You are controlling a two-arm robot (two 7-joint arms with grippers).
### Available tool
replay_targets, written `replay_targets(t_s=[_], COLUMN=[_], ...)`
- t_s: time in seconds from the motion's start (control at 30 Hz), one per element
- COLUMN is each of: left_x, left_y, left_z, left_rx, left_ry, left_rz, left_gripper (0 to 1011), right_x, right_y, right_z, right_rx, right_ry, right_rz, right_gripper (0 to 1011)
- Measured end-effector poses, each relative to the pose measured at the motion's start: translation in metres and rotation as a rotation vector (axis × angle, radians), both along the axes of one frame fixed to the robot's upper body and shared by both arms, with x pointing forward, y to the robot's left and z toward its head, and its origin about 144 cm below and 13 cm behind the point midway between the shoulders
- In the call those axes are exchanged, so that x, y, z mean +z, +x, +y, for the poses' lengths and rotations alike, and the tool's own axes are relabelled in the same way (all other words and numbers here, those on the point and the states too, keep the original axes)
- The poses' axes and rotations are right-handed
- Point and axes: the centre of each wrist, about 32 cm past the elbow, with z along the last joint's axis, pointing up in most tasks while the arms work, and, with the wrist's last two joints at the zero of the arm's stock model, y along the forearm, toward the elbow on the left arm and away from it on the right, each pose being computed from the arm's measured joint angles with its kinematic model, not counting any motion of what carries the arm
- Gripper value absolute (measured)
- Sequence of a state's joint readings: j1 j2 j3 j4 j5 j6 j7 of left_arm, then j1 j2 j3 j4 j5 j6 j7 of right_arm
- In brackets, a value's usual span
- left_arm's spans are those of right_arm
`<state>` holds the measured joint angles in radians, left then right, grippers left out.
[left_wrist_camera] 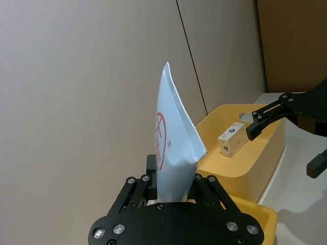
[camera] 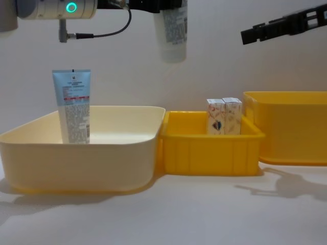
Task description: Bimanual collaborative sorting of washing and personal care products
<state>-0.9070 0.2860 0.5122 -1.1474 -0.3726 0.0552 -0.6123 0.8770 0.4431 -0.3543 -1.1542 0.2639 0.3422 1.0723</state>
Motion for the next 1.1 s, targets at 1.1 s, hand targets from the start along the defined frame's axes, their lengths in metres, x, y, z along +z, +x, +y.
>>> replay_targets(t_s=[1.1], left_x=[-0.004], left_y=[0.002], left_z=[-0.006], left_rx=[-0.023], left_ry=[-0.021], left_rz=[0.056], left_gripper=[290], right_x=[-0.052], right_y=[0.018], right_z=[0.055], right_rx=[-0.146], right_ry=[-0.135], right_rz=[-0.230], right_gripper=[1001])
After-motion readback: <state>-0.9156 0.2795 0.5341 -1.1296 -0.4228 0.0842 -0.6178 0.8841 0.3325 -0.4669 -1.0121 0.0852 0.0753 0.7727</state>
